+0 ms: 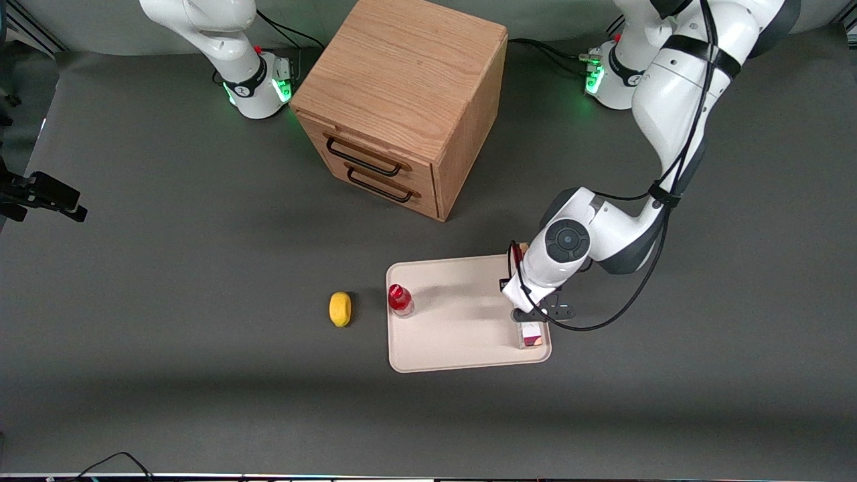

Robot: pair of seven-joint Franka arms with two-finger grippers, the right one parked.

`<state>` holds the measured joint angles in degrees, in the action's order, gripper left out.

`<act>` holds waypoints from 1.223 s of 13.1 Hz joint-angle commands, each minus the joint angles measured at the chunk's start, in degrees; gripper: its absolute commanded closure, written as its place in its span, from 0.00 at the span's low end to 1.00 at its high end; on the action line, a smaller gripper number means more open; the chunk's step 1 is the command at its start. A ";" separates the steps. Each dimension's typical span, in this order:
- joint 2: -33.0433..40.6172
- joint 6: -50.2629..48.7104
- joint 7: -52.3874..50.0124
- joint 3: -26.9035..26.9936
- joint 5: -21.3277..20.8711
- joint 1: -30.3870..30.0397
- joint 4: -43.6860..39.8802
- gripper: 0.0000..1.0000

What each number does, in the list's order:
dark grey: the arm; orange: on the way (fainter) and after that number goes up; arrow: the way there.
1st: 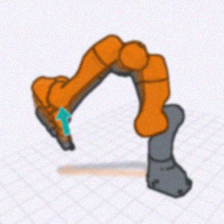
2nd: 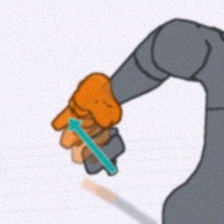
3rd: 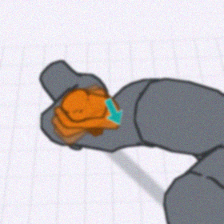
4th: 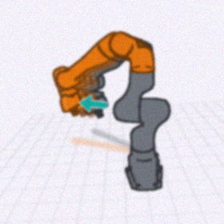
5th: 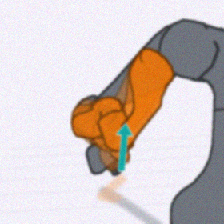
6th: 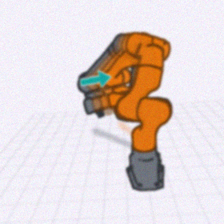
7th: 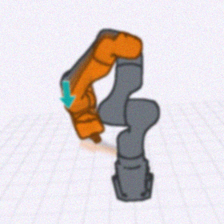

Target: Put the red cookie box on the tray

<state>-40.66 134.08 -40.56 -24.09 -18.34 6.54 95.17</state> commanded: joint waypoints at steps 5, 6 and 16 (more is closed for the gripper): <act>2.85 -1.10 -0.93 -0.08 -1.17 -1.53 -0.51 0.00; 4.25 -1.53 -0.66 -0.08 -1.17 -2.40 -0.43 0.00; 29.64 -35.01 36.48 7.71 13.93 -7.51 -3.24 0.00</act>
<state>-17.15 102.23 -10.96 -21.12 -8.88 -0.33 89.80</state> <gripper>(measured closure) 0.000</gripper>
